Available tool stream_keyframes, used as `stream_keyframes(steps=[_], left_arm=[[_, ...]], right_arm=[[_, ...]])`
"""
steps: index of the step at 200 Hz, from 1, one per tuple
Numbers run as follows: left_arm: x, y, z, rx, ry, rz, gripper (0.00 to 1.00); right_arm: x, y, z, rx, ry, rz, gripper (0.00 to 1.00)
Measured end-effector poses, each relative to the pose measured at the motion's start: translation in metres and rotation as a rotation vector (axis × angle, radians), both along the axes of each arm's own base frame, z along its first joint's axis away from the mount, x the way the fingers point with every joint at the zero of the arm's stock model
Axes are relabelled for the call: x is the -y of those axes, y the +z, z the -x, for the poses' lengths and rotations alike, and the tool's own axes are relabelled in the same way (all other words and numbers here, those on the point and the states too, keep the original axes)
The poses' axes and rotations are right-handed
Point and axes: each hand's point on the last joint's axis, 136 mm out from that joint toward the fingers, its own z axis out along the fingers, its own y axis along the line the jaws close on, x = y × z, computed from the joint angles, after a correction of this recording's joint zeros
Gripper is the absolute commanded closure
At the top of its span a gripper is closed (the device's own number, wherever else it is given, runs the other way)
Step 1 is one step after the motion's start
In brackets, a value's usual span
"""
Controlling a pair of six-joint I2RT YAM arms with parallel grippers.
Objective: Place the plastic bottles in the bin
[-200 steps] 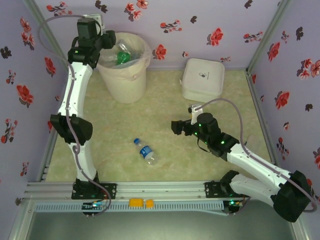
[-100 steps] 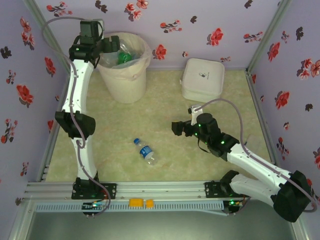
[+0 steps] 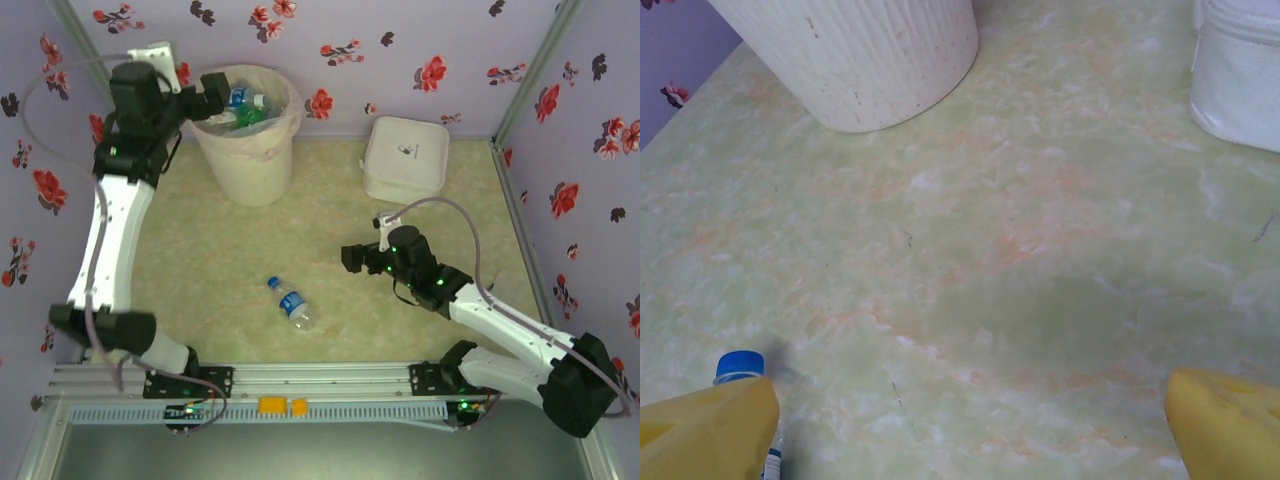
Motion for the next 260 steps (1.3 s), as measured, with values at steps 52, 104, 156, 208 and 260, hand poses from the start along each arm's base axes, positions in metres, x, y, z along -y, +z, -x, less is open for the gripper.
stream_keyframes(steps=[52, 104, 156, 208, 260], left_arm=[[0.019, -0.082, 0.078, 0.039, -0.090, 0.169, 0.00], [0.035, -0.197, 0.113, -0.138, -0.104, 0.263, 0.00], [0.000, -0.290, 0.128, -0.321, 0.066, 0.274, 0.00], [-0.048, -0.361, 0.142, -0.431, 0.274, 0.415, 0.00], [-0.051, -0.382, 0.149, -0.470, 0.310, 0.486, 0.00]], right_arm=[[-0.022, -0.015, 0.009, -0.054, 0.074, 0.020, 0.00], [-0.083, -0.019, 0.030, -0.114, 0.242, 0.069, 0.00], [-0.123, -0.063, 0.064, -0.297, 0.354, 0.177, 0.00], [-0.133, -0.098, 0.094, -0.407, 0.418, 0.345, 0.03], [-0.146, -0.118, 0.112, -0.446, 0.475, 0.416, 0.10]])
